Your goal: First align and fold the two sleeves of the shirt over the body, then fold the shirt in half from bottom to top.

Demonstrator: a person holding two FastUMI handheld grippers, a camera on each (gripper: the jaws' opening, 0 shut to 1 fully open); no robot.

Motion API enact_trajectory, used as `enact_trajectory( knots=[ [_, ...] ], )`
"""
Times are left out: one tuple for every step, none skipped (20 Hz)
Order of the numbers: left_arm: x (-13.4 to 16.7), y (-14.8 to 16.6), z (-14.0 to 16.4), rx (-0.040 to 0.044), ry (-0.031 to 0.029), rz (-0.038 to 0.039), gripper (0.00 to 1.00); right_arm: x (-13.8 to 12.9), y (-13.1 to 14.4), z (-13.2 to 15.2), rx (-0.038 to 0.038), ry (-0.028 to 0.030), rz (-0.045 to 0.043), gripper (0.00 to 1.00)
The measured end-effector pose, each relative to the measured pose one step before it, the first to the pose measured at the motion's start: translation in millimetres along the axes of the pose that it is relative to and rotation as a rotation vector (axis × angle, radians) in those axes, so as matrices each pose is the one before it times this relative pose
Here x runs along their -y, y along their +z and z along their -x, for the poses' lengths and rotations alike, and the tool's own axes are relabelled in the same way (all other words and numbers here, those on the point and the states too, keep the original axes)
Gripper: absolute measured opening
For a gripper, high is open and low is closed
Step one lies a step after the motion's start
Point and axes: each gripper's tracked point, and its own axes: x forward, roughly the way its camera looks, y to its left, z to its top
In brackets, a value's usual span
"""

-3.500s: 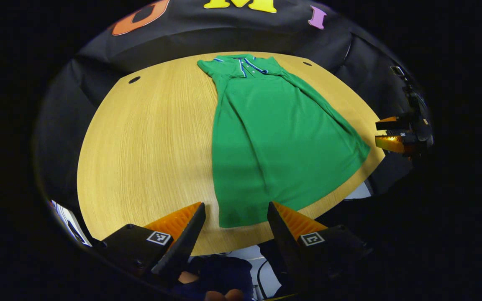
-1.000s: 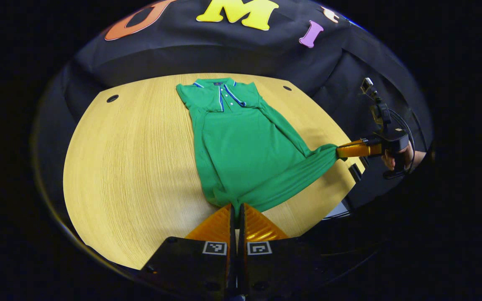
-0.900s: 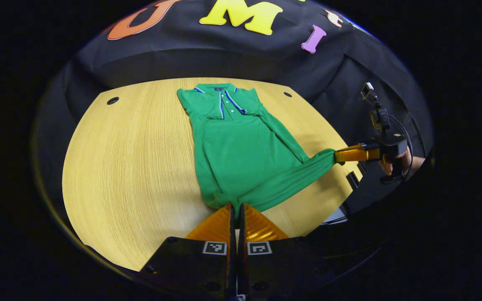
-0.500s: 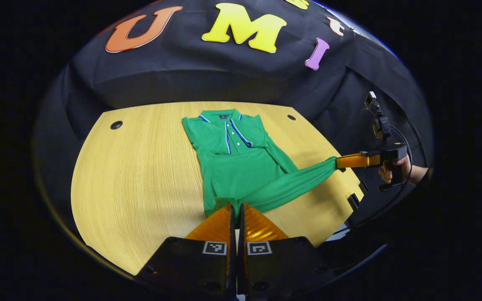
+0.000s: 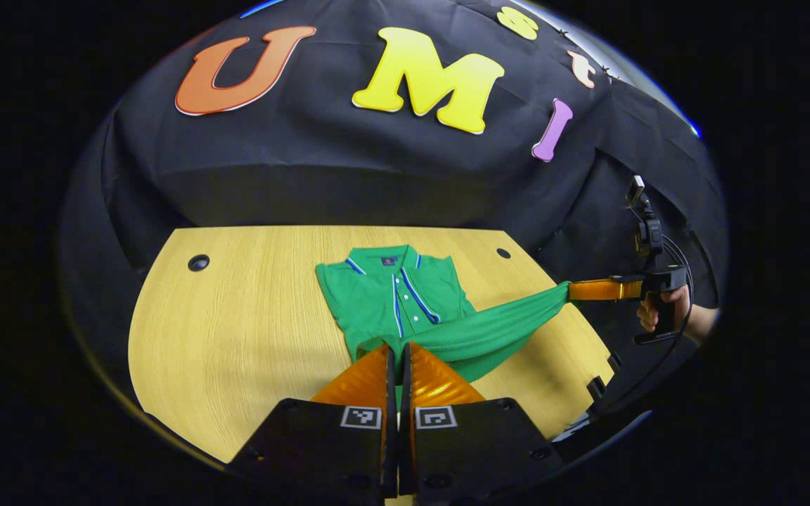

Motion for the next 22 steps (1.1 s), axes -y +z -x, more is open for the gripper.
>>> enact_trajectory(
  knots=[
    [-5.74, 9.17, -5.3, 0.01219, 0.00594, 0.00863, 0.04, -0.01, 11.86, -5.9, 0.01577, -0.00129, 0.00548, 0.04],
    [-4.86, 9.19, -6.48, 0.00976, 0.00228, 0.01582, 0.04, 0.48, 11.25, -5.99, 0.01446, 0.00004, 0.00042, 0.05],
    [-3.5, 9.31, -6.62, 0.01163, -0.00018, 0.01982, 0.04, -0.05, 9.68, -6.03, 0.01107, -0.00047, -0.0001, 0.05],
    [-2.12, 9.09, -7.22, 0.01151, 0.00104, 0.01555, 0.04, 0.53, 9.66, -8.43, 0.00897, 0.00018, 0.00082, 0.05],
    [-3.63, 5.62, -7.35, 0.00803, -0.00012, 0.00967, 0.04, 0.2, 8.18, -8.24, 0.00884, -0.00048, 0.0034, 0.05],
    [-2.47, 5.68, -6.08, 0.00525, -0.00087, 0.00359, 0.04, 0.41, 7.41, -8.71, 0.00671, -0.00006, 0.00471, 0.05],
    [-3.51, 7.27, -7.53, 0.0052, 0.00199, 0.00058, 0.04, 0.39, 7.26, -7.61, 0.00593, 0.00061, 0.00045, 0.05],
    [-2.78, 6.58, -7.41, 0.00933, -0.00087, -0.0044, 0.04, -0.15, 7.7, -10.97, 0.00741, 0.00335, -0.0034, 0.05],
    [-3.51, 7.69, -9.23, 0.01097, -0.00322, -0.00332, 0.04, 1.05, 4.72, -10.05, 0.00539, -0.00244, 0.00124, 0.05],
    [-3.59, 4.59, -10.15, 0.00955, 0.0016, 0.00002, 0.04, 3.28, 5.02, -11.32, 0.00503, -0.00919, 0.00559, 0.05],
    [-6.8, 4.44, -9.84, 0.0069, 0.00631, 0.00454, 0.04, 3.68, 2.12, -11.67, 0.00156, -0.01066, 0.00627, 0.05],
    [-7.38, 3.57, -9.28, 0.00774, 0.00617, 0.00239, 0.04, 1.38, 3.27, -11.16, 0.0052, -0.00341, 0.00685, 0.04],
    [-8.2, 3.77, -9.77, 0.01395, 0.00852, 0.00525, 0.04, 2.64, 3.07, -11.11, 0.00398, -0.00603, 0.01191, 0.05],
    [-9.69, 2.47, -12.9, 0.00955, 0.01108, 0.01337, 0.04, 2.8, 0.45, -12.15, 0.00296, -0.00066, 0.01003, 0.05],
    [-9.41, 0.61, -12.26, 0.00205, 0.01299, 0.0156, 0.04, 1.39, 0.27, -11.76, -0.00169, 0.00391, 0.00697, 0.05],
    [-6.26, -2.13, -10.63, -0.00307, 0.01153, 0.0091, 0.04, 3.26, 0.16, -12.89, 0.0026, -0.00214, 0.00908, 0.05],
    [-5.91, -1.97, -10.77, -0.00385, 0.00892, 0.00248, 0.04, 4.01, 0.27, -12.12, 0.00666, -0.00615, 0.00985, 0.05],
    [-4.7, -2.89, -10.57, -0.00272, 0.00616, -0.00498, 0.04, 3.94, 1.32, -12.15, 0.00948, -0.00533, 0.00857, 0.05],
    [-5.1, -0.68, -10.53, 0.00473, 0.0053, -0.01, 0.04, 2.41, 1.02, -11.11, 0.00716, -0.00487, 0.00459, 0.05],
    [-3.41, -0.17, -13.61, 0.01055, 0.00237, -0.0057, 0.04, 3.89, -1.81, -11.93, 0.00742, -0.00494, 0.01012, 0.05],
    [-2.23, -2.2, -13.12, 0.01126, -0.00217, 0.00007, 0.04, 4.72, -3.75, -12.4, 0.00079, -0.00909, 0.00934, 0.05],
    [-3.76, -3.41, -13.35, 0.00881, 0.00645, 0.0045, 0.04, 5.06, -5.13, -13.07, -0.00548, -0.01123, 0.00352, 0.05]
  ],
)
